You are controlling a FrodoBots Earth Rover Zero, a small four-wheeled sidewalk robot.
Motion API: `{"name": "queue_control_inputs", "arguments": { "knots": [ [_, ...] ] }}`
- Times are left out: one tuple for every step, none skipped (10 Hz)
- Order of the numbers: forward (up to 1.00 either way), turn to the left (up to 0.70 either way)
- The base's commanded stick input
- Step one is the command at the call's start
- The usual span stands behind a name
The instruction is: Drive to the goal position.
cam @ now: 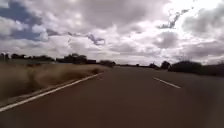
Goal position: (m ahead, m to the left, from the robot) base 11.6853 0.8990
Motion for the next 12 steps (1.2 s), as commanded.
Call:
{"name": "queue_control_inputs", "arguments": {
  "knots": [
    [0.85,0.0],
    [0.85,0.0],
    [0.85,0.0],
    [0.85,0.0],
    [0.85,0.0],
    [0.85,0.0],
    [0.85,0.0],
    [0.85,0.0],
    [0.85,0.0],
    [0.85,0.0],
    [0.85,0.0],
    [0.85,0.0]
  ]
}}
